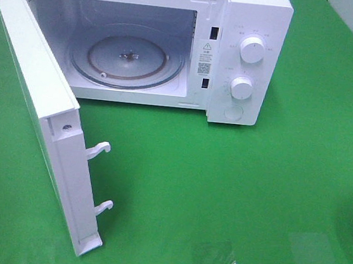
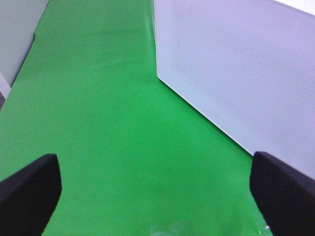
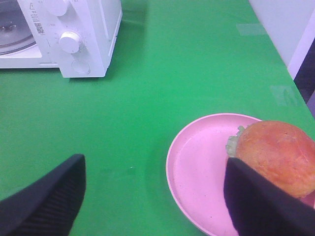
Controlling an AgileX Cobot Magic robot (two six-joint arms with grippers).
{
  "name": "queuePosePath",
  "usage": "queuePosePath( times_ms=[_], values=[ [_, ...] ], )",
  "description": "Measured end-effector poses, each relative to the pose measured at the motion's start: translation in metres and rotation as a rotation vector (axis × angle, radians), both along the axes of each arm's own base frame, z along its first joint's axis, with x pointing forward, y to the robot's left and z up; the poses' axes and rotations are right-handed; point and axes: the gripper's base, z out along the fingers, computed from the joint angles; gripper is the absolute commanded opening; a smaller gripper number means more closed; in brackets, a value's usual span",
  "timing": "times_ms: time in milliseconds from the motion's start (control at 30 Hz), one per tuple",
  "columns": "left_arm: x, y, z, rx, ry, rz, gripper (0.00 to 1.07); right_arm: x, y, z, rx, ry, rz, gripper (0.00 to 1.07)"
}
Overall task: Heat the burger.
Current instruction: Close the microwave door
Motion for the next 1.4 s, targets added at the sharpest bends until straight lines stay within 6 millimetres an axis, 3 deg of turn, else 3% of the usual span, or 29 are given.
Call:
queuePosePath(
  times_ms=[1400],
  values=[
    [-0.0019, -0.0009, 0.0063, -0.012, -0.031, -0.007, 0.94, 0.0000, 0.0000, 0.0000, 0.000, 0.000, 0.000, 0.76]
  ],
)
